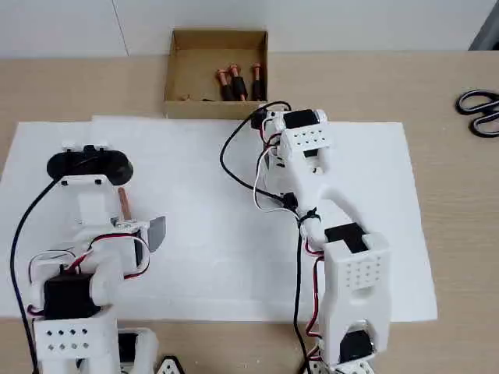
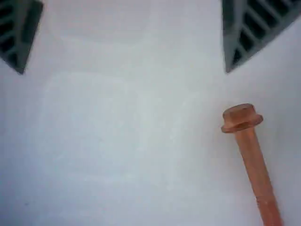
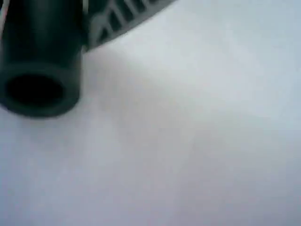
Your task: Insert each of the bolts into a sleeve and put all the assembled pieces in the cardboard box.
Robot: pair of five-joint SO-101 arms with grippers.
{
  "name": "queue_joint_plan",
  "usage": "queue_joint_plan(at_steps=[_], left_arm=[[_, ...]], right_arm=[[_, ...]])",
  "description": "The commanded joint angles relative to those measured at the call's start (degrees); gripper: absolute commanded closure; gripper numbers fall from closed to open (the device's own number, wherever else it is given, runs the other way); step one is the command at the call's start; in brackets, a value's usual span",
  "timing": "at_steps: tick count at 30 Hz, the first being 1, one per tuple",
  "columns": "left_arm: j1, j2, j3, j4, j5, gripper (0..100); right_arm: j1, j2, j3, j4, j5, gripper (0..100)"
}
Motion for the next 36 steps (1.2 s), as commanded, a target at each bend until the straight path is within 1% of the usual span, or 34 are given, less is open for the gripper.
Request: queue_joint_plan(at_steps=[1,26,36], left_arm=[[0.35,-0.44,-0.4,-0.62,-0.26,74],[0.35,-0.44,-0.4,-0.62,-0.26,74],[0.35,-0.44,-0.4,-0.62,-0.26,74]], right_arm=[[0.4,-4.26,-0.44,0.22,0.62,87.8],[-0.13,-3.47,-0.26,-4.09,1.67,87.8],[0.13,2.95,-0.35,-5.32,1.41,88.0]])
